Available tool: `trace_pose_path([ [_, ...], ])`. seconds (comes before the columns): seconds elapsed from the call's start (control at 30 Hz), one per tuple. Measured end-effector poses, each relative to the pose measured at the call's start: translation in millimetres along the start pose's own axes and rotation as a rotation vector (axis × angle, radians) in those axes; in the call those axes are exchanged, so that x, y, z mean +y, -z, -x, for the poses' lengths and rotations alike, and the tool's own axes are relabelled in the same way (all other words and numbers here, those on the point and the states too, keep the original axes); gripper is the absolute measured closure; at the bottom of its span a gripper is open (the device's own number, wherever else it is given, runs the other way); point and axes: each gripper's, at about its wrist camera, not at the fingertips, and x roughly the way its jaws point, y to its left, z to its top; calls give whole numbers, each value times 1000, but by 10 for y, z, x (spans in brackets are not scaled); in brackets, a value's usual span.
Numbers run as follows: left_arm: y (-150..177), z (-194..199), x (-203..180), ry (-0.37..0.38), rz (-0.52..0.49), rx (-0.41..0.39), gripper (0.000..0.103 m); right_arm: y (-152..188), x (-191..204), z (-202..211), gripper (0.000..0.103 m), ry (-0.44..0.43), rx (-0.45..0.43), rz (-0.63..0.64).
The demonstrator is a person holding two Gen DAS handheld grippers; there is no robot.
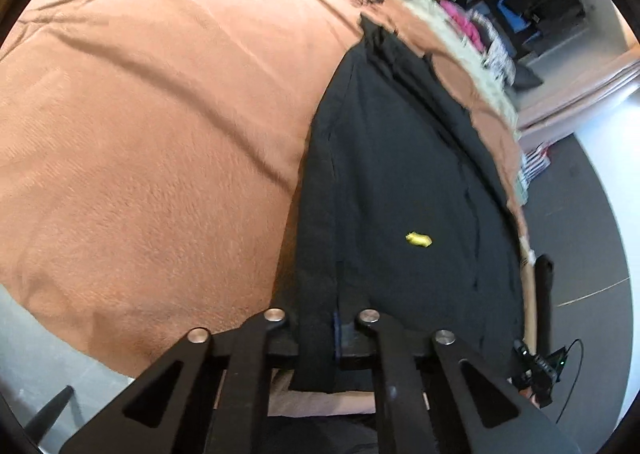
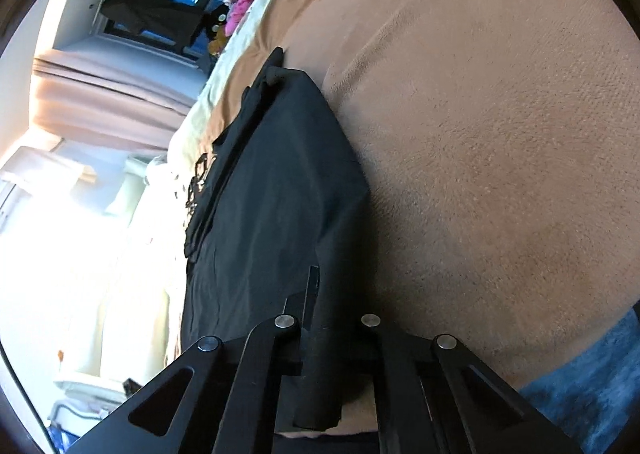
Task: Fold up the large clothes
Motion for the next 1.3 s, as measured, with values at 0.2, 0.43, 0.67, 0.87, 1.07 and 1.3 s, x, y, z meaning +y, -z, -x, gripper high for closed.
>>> trace_pose_path([
  [0.2, -72, 302, -95, 22, 11, -54, 97, -40, 338, 234, 100, -2, -38, 70],
  [0.43, -116, 813, -127, 88, 4, -133, 97, 11, 821, 632, 100, -68, -83, 148],
  [0.67, 21, 1354, -164, 127, -3, -207, 97, 176, 1206, 1037, 100, -141, -118, 213],
  [0.87, 250, 1825, -130, 157, -13, -266, 97, 394, 1381, 1380, 100, -194, -134, 273],
  [1.07, 525, 2245, -30, 189, -6, -318, 97, 593, 1533, 1704, 100, -234, -148, 323],
  [1.3, 761, 2572, 90, 217, -7, -368, 97, 817, 1648, 1997, 100, -253, -156, 388],
])
